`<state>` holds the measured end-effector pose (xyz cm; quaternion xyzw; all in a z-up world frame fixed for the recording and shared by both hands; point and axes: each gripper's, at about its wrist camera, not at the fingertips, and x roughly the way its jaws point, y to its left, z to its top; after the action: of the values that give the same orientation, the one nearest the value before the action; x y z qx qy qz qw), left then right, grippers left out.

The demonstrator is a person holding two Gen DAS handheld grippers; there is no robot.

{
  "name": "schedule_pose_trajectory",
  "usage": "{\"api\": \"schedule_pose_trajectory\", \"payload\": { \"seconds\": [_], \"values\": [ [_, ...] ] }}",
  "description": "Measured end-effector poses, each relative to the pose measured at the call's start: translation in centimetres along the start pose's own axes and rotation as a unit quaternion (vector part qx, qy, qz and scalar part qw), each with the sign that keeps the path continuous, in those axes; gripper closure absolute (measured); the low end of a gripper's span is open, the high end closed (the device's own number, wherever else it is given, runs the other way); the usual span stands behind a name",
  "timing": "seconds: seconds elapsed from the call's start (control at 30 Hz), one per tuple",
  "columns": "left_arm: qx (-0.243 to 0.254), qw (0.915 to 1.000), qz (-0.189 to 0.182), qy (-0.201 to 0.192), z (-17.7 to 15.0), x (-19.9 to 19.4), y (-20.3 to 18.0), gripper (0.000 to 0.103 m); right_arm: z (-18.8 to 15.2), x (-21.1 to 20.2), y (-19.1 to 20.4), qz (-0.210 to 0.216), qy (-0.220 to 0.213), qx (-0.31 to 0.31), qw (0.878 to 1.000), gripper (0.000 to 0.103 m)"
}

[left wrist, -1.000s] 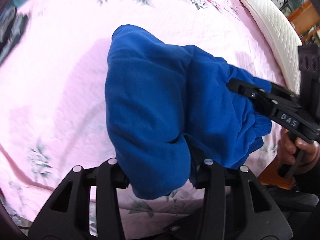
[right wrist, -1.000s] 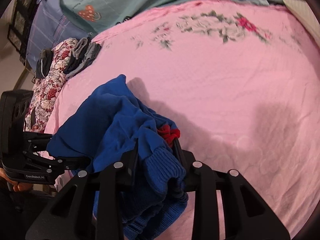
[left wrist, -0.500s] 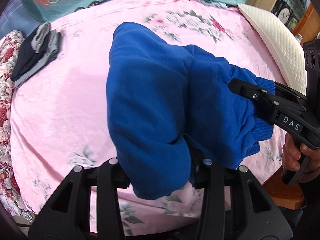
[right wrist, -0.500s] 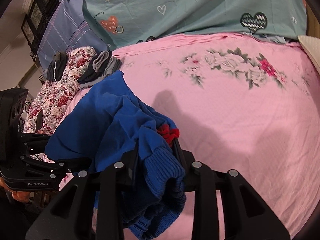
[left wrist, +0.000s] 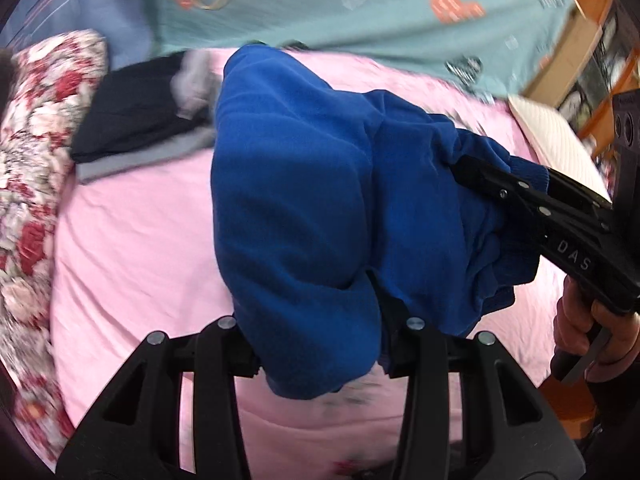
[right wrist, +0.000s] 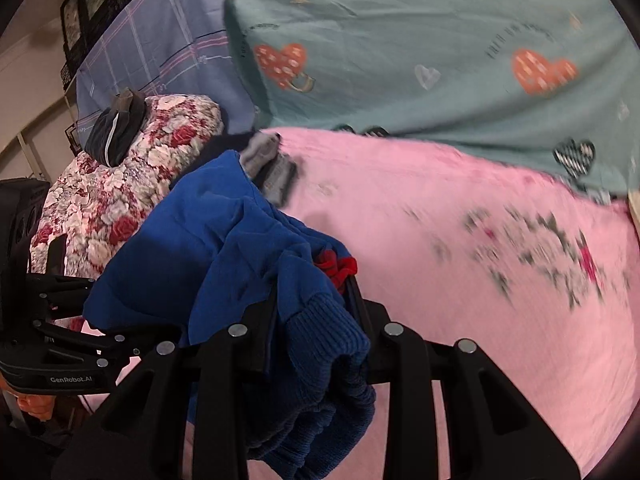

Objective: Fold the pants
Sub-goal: 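Lift the bundle with both tools and carry it toward the folded clothes stack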

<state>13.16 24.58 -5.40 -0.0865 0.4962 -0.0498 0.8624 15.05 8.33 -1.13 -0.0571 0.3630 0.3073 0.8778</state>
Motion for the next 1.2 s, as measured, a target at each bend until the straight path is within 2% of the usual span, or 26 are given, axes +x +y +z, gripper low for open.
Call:
{"api": "schedule_pose_trajectory", "payload": {
  "seconds": [0.17,0.3,0.43,0.6,0.7,0.8,0.87,0.93,1.0,1.07,1.13,1.2],
  "values": [
    [-0.033,0.9993,0.003,-0.018,3.7,-1.6,10.5,0.061,7.4,6.4,7.5,0.014,-0.009,-0.034,0.999,0.073],
    [-0.051,0.9978,0.012,-0.041,7.2,-2.2,17.0,0.061,12.9,11.0,11.6,0.032,-0.013,-0.057,0.998,0.073],
    [-0.054,0.9962,0.019,-0.065,10.9,-1.7,21.6,0.061,17.7,15.2,13.0,0.049,-0.013,-0.064,0.997,0.073],
    [-0.084,0.9937,-0.011,-0.073,14.3,0.7,26.3,0.06,21.6,20.8,11.6,0.079,0.019,-0.03,0.996,0.073],
    [-0.1,0.9919,-0.032,-0.071,15.6,3.5,28.6,0.058,22.4,24.8,9.6,0.096,0.049,-0.007,0.994,0.073],
    [-0.124,0.9894,-0.05,-0.057,15.5,7.6,30.7,0.055,21.4,29.4,7.4,0.11,0.086,0.006,0.99,0.072],
    [-0.146,0.9872,-0.051,-0.039,14.8,10.2,32.0,0.05,20.5,31.1,6.2,0.131,0.083,0.014,0.988,0.07],
    [-0.176,0.9814,-0.067,-0.039,13.8,11.8,33.0,0.044,19.9,31.6,5.8,0.155,0.067,0.008,0.986,0.069],
    [-0.172,0.9815,-0.068,-0.049,13.5,11.9,33.0,0.043,19.8,31.5,5.8,0.167,0.061,0.008,0.984,0.064],
    [-0.161,0.9838,-0.055,-0.058,13.5,11.2,32.8,0.038,20.1,31.2,5.3,0.189,0.067,0.018,0.979,0.058],
    [-0.156,0.9845,-0.036,-0.071,13.6,9.5,32.5,0.036,20.8,29.8,4.5,0.202,0.076,0.058,0.975,0.05],
    [-0.153,0.9835,-0.021,-0.093,13.5,7.3,32.4,0.036,21.5,27.1,3.8,0.207,0.04,0.077,0.975,0.047]
  ]
}}
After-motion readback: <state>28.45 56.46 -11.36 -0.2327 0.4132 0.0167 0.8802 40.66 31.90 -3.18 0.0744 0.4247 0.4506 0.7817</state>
